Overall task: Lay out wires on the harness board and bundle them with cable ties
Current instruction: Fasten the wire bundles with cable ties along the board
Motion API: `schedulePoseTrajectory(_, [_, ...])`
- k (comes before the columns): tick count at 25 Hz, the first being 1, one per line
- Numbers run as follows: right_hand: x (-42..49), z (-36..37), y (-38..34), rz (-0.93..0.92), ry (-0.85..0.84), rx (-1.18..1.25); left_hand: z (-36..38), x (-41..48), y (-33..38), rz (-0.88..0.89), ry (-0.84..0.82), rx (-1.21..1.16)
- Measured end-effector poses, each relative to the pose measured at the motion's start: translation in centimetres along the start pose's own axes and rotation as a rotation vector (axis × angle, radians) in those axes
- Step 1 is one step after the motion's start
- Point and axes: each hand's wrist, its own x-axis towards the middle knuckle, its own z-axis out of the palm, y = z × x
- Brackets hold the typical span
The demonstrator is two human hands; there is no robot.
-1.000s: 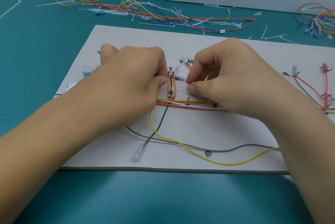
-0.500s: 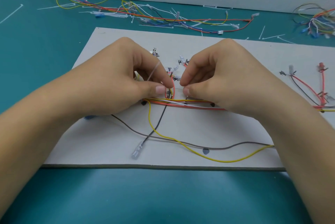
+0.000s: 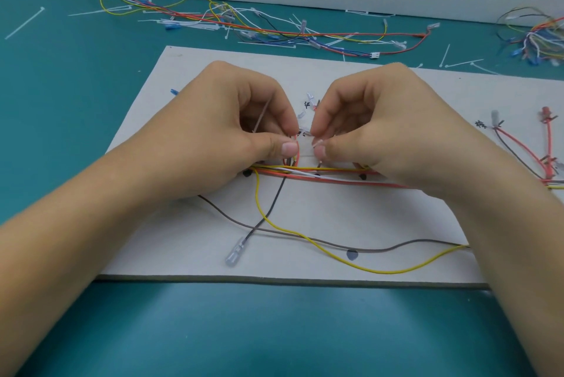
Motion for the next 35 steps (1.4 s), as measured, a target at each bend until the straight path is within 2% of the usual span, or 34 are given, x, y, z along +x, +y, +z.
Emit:
schedulePoseTrajectory(5, [0.01,-0.02,0.0,0.002,0.043,0.089,-0.08,0.0,-0.19,0.031,0.009,0.056])
schedulePoseTrajectory(12, [-0.03,-0.03,-0.04,-0.004,0.021,0.101,-0.02,-0.01,-0.4,0.058,0.001,0.072])
schedulePoseTrajectory(35, [-0.17,0.48,-0.4,-0.081,0.002,-0.016,0.48,-0.41,0.35,0.106,0.025,0.163])
